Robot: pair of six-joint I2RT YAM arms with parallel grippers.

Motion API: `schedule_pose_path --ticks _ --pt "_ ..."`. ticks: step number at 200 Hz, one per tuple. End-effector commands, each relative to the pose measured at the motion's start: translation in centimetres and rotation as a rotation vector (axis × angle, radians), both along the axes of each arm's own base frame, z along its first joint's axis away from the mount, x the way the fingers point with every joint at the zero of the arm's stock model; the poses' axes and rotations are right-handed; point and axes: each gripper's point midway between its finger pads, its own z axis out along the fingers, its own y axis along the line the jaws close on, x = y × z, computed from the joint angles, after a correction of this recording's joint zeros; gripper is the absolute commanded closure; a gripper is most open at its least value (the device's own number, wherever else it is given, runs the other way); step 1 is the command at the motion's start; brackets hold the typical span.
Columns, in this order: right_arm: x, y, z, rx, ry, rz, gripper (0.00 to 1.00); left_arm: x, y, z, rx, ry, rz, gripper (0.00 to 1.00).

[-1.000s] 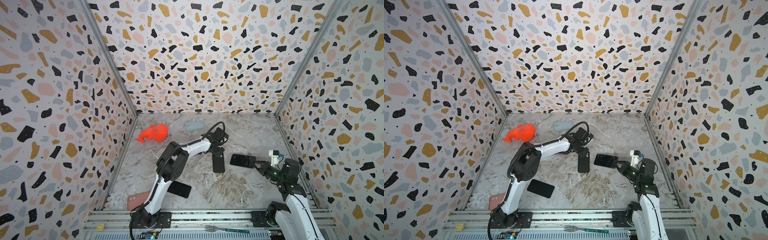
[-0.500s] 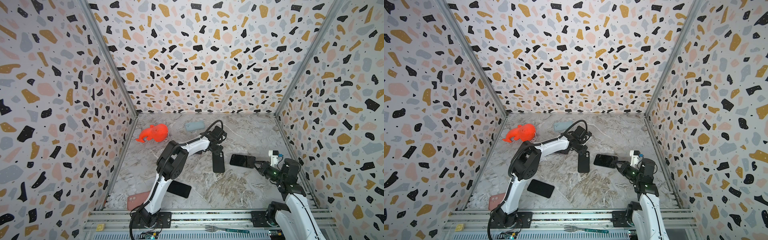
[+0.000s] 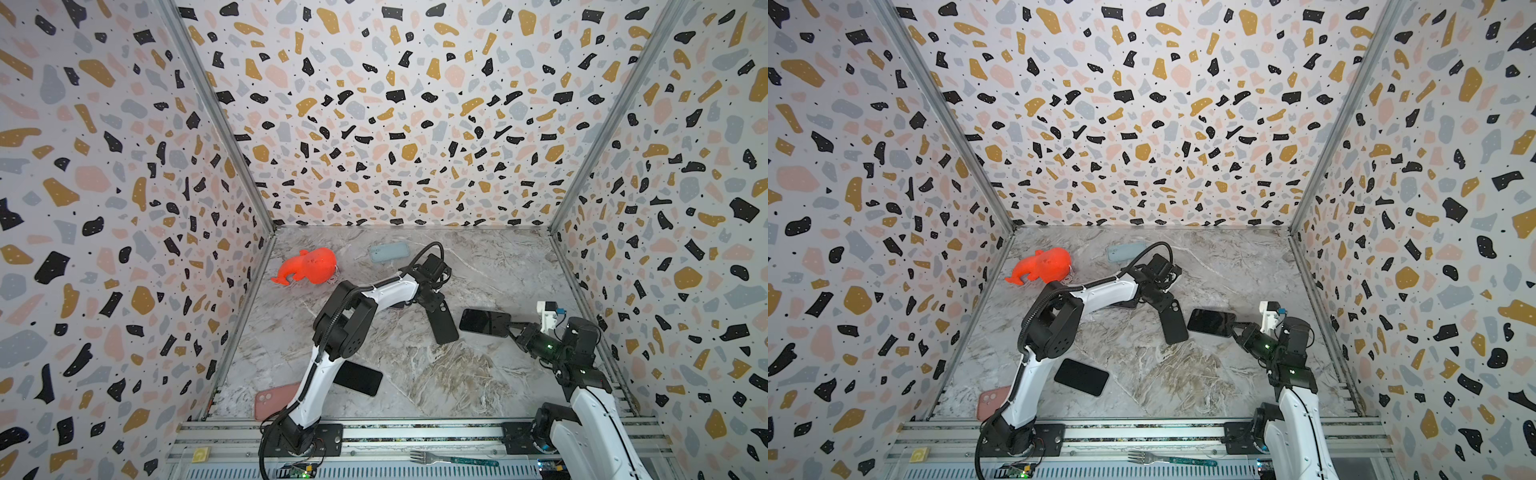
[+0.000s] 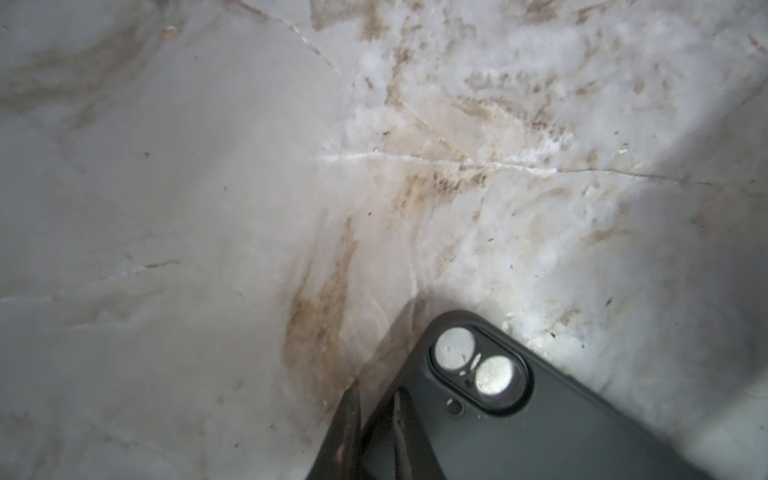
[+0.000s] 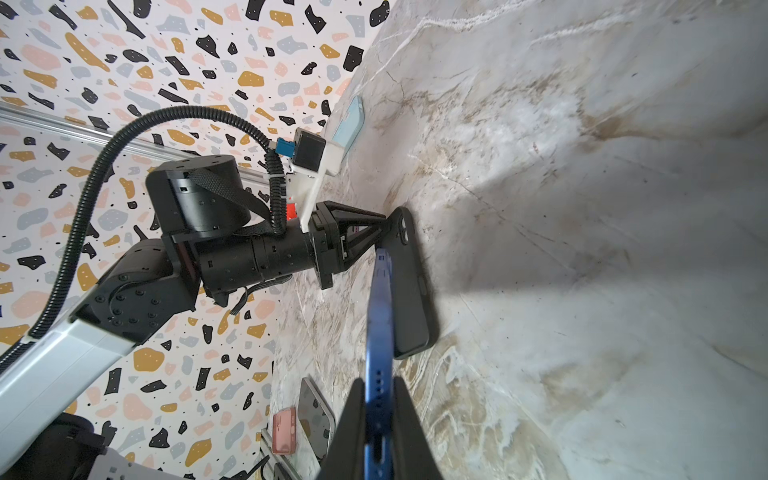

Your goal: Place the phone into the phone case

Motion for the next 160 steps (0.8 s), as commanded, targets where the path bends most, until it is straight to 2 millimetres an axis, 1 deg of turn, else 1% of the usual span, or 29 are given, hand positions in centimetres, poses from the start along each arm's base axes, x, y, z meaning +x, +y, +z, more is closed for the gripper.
schedule_pose_path --ticks 1,40,81,115,160 --pt "0.3 0.2 1.4 -0.002 -0.069 0.026 1.0 -1.0 1.0 -0.9 0.02 0.04 0.014 0.88" --pt "0.4 0.2 1.3 -0.002 -0.071 0.03 1.0 -1.4 1.7 -0.7 0.022 0.04 0.027 0.91" --pt "0.5 0.3 1.6 0.0 -0.078 0.039 1.0 -2.4 2.4 -0.4 -0.002 0.051 0.053 0.94" --pt "0.5 0.4 1.6 0.0 -0.079 0.041 1.0 -3.6 3.3 -0.4 -0.028 0.067 0.102 0.96" --pt "0.3 0.6 1.7 0.007 -0.08 0.051 1.0 -4.5 4.4 -0.2 -0.081 0.084 0.205 0.98"
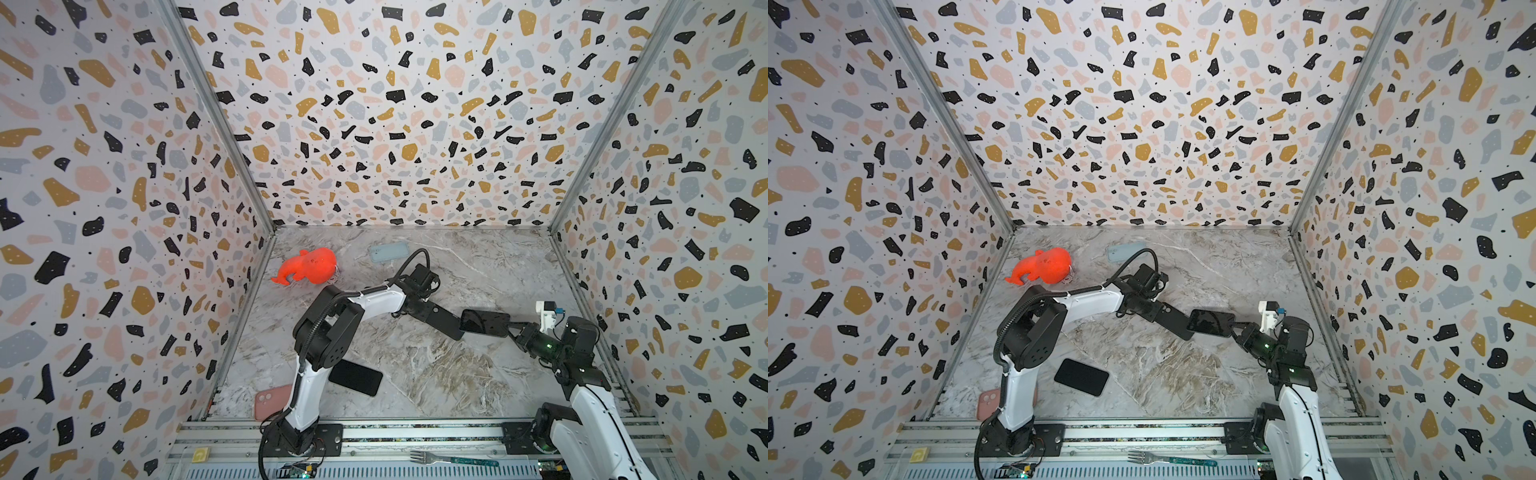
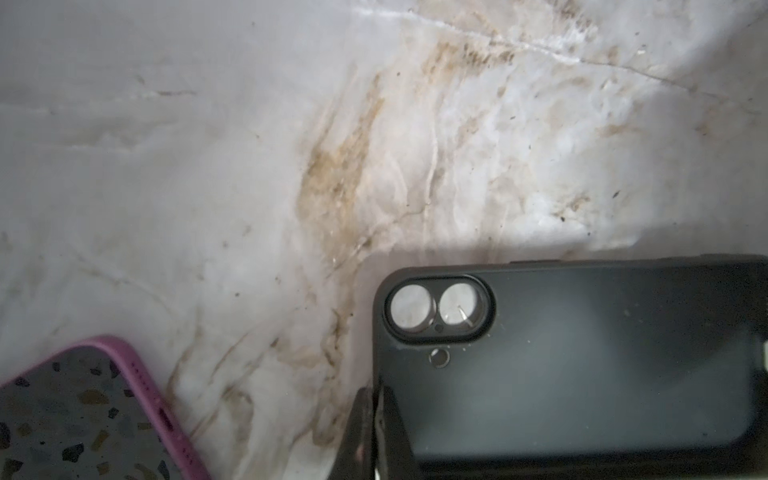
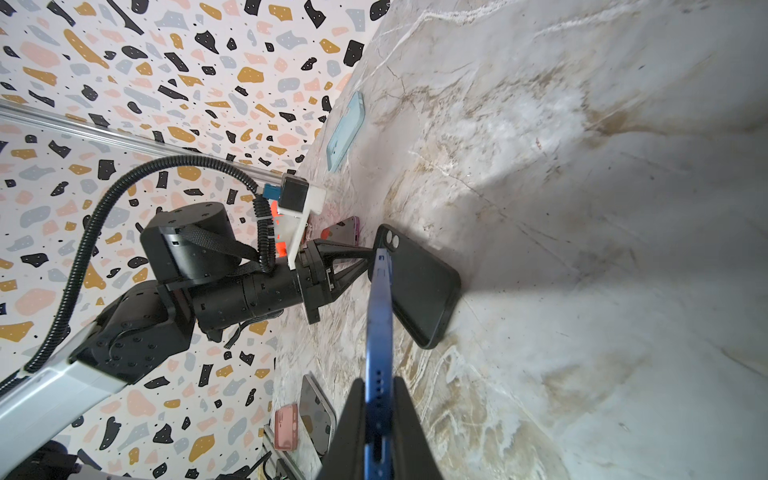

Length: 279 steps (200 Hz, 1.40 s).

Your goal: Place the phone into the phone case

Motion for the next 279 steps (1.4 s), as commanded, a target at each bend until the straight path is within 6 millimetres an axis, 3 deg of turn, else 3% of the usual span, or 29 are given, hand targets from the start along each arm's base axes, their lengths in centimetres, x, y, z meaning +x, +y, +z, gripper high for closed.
schedule_pose_path --ticks 1,68,125,168,279 --pt "0.2 0.5 1.9 0.0 -0.084 0.038 1.0 -0.8 1.0 0.0 -0.025 0.036 0.084 0.98" --pt "-0.4 2.0 2.6 0.028 -0.087 0.092 1.0 -2.7 4.5 1.4 -0.069 0.037 0.314 0.98" --pt "-1.2 5.1 2.6 0.044 -0.058 0.181 1.0 -4.9 7.4 2.5 -0.149 0.026 0.469 0.99" --pt "-1.7 6.7 3.0 0.063 -0.055 0.211 1.0 -6.4 8.2 2.4 -0.206 0.057 0.528 0.99" --pt "-1.9 9.3 1.8 0.062 -0.025 0.27 1.0 -9.6 8.9 0.9 -0.183 0.103 0.591 0.96"
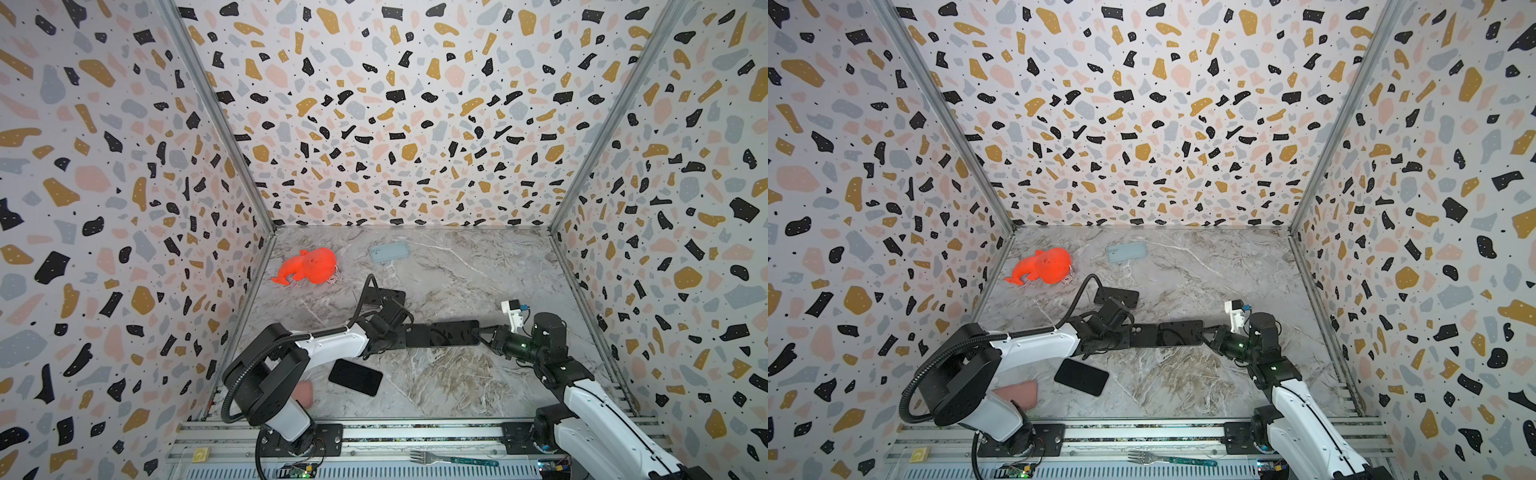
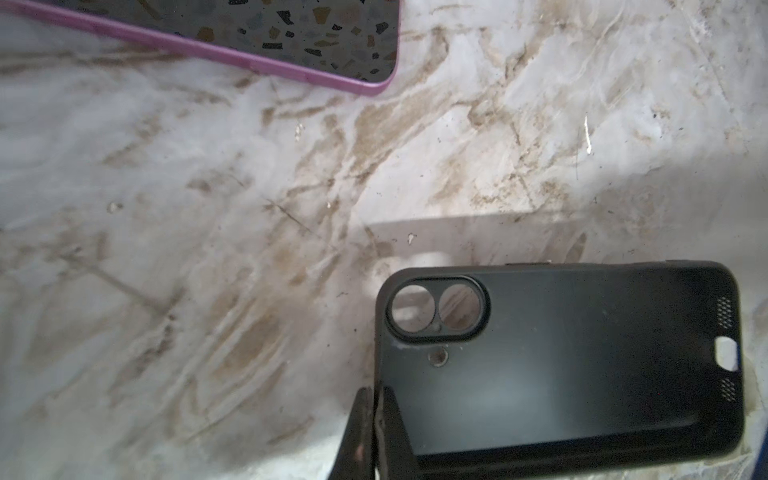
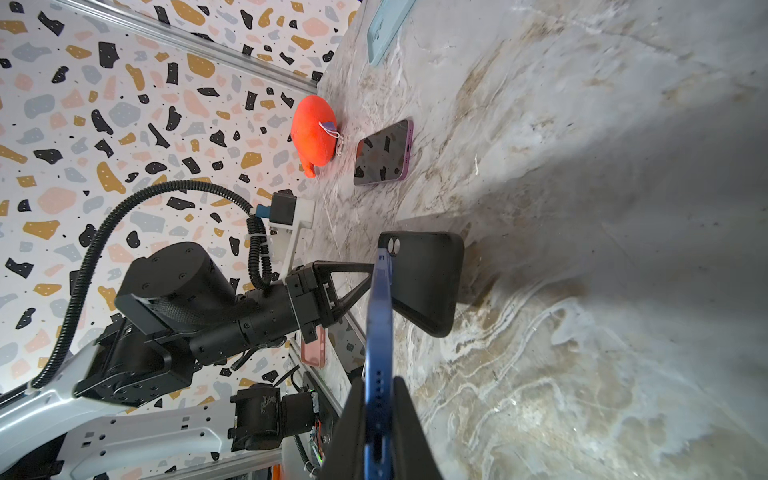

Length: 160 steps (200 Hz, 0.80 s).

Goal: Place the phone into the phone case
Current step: 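Bring the phone with the right gripper down onto the case held by the left gripper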

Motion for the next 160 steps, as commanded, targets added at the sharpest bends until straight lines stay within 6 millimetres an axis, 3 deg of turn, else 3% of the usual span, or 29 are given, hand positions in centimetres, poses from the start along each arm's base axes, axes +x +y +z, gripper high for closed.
schedule_pose_path --ticks 1,86,129,160 --pt "0.6 0.7 1.7 0.028 -0.074 0.01 1.0 -0.1 0.1 0.1 -0.014 -0.01 0.033 0.96" --pt "0.5 2.1 1.2 0.012 -0.077 0.05 1.0 -0.5 0.3 -0.3 -0.023 0.002 0.038 0.87" --pt "0.5 2.9 1.1 0.019 -0.063 0.065 1.0 -0.1 0.5 1.2 -0.022 -0.04 0.025 0.74" --pt "0.7 3.6 1.1 0.03 -0.045 0.082 1.0 0.5 0.3 3.7 -0.131 -0.108 0.021 0.64"
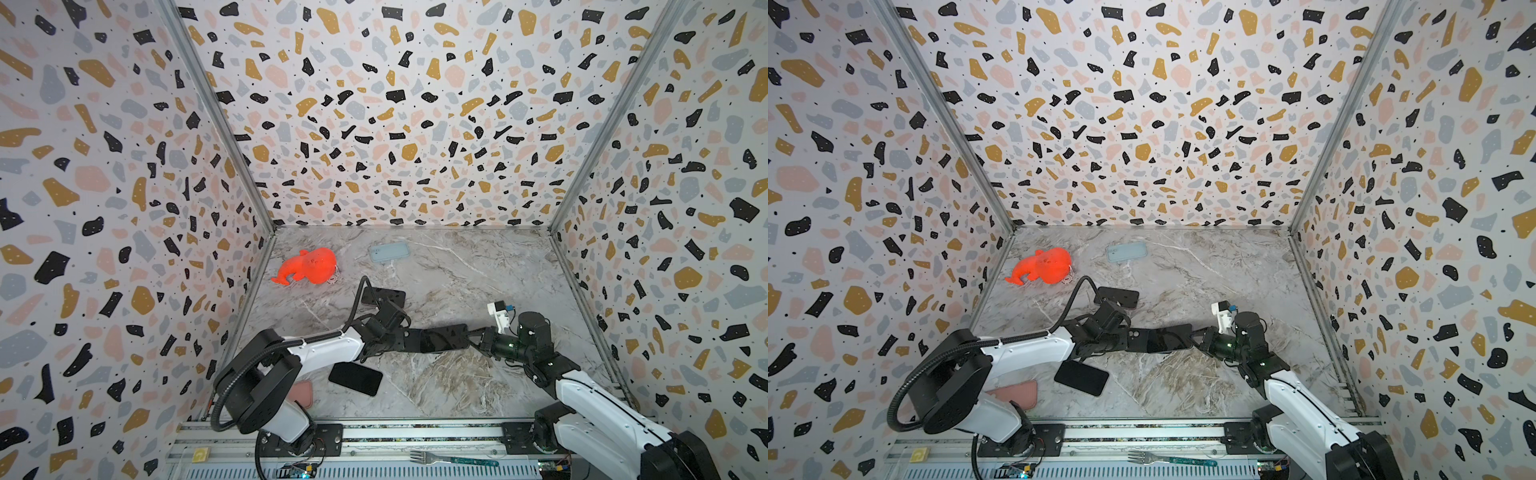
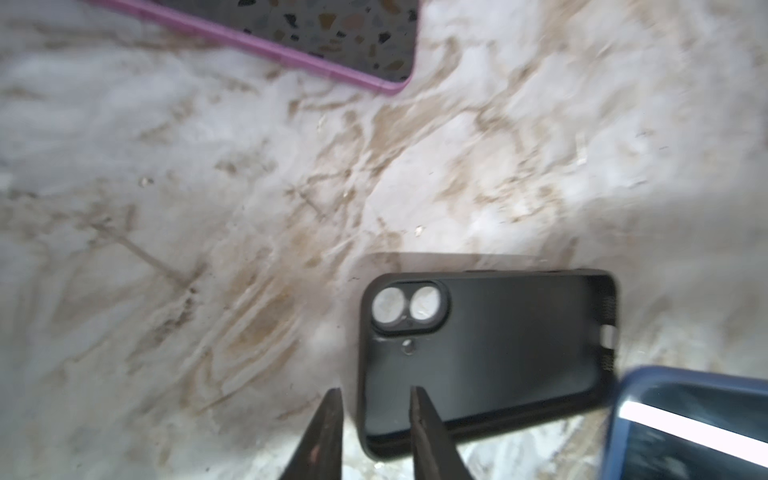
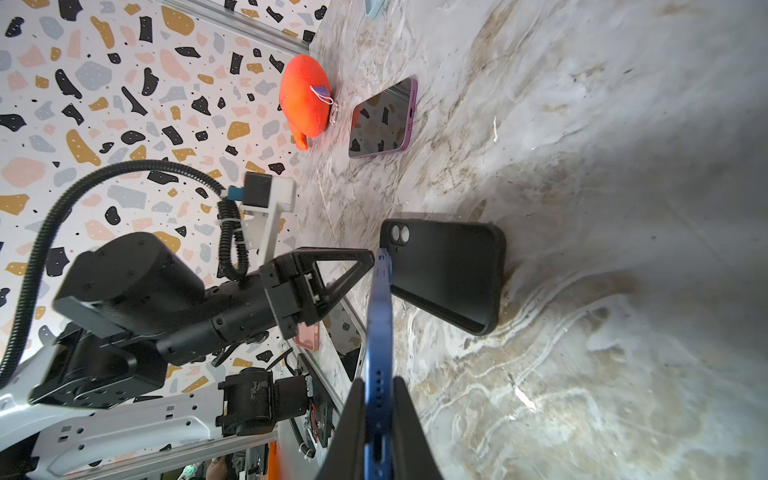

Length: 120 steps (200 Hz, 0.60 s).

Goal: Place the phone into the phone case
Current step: 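Bring the phone with the right gripper down onto the case held by the left gripper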

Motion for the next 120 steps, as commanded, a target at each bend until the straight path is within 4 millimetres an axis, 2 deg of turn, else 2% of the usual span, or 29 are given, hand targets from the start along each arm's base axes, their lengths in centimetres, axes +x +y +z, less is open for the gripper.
schedule_pose_path --ticks 1,24,52,120 --pt "1.0 0.9 2.7 0.051 -0.076 0.014 1.0 0.5 -0.1 2.1 -0.076 -0.068 -0.01 0.64" --pt "1.2 1.4 2.7 0.071 -0.065 0.03 1.0 1.1 0.1 3.6 -0.142 -0.103 -0.011 0.54" --pt "1.5 1.7 2.2 0.078 -0.045 0.038 1.0 1.4 0.0 4.2 -0.198 -0.109 -0.033 0.49" --pt "1.8 3.2 1.2 0.124 0.023 0.078 1.0 0.8 -0.7 2.8 -0.255 -0.044 -0.1 0.45"
